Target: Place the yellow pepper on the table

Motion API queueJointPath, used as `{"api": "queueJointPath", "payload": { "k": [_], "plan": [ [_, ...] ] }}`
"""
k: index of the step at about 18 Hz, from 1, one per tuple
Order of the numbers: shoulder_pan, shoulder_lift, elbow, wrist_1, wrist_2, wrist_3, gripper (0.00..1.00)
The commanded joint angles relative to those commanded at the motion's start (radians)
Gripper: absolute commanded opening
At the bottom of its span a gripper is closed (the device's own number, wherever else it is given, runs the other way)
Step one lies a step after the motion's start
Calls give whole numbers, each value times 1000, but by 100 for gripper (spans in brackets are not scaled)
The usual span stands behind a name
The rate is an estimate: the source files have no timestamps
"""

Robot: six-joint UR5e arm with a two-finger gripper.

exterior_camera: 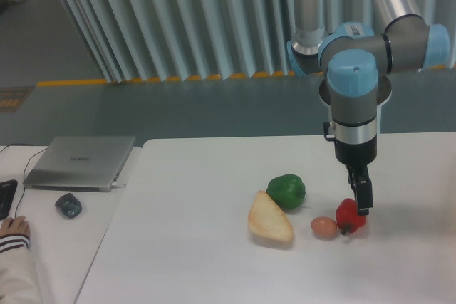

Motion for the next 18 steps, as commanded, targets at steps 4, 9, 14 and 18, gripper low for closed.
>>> {"api": "queueJointPath", "payload": {
  "k": [4,9,14,18],
  "plan": [
    [14,2,-6,0,-21,2,100],
    [21,20,-43,12,5,-11,100],
    [38,31,-66,12,-5,-37,100],
    [55,46,-129,94,-87,-97,100]
  ]
}}
